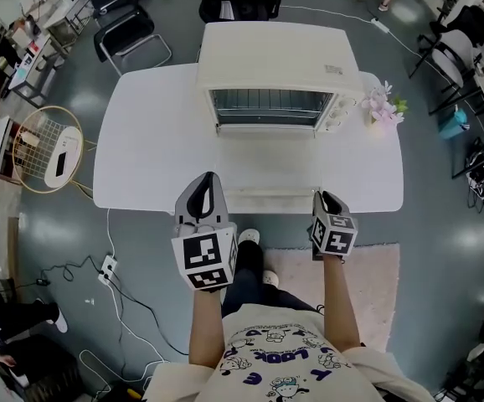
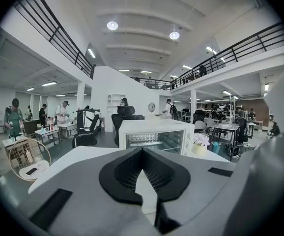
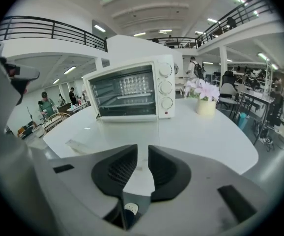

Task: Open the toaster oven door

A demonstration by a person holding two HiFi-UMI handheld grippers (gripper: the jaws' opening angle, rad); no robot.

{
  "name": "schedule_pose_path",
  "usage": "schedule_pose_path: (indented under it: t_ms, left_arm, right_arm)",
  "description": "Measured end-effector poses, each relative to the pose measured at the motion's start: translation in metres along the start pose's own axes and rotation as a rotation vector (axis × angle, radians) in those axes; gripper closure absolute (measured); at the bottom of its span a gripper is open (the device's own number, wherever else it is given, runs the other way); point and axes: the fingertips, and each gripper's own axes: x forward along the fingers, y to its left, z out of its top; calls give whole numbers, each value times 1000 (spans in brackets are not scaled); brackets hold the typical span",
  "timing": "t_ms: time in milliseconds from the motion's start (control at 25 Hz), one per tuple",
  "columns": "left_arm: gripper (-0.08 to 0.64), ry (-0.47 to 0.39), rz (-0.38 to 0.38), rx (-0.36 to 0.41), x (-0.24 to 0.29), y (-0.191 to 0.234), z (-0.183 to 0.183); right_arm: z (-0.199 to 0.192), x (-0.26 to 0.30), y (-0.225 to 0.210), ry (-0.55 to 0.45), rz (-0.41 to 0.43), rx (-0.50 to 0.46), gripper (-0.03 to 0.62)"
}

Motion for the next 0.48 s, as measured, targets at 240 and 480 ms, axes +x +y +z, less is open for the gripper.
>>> schedule_pose_path:
  t_ms: [240,480]
  left_arm:
    - [557,-35,7,-2,-10,-2,19]
    - [557,-77,13,-1,-20,5,35]
  right_arm:
    - [63,-32,8,-134,17,-26,532]
    - [129,-70,32,-307,35,-85,580]
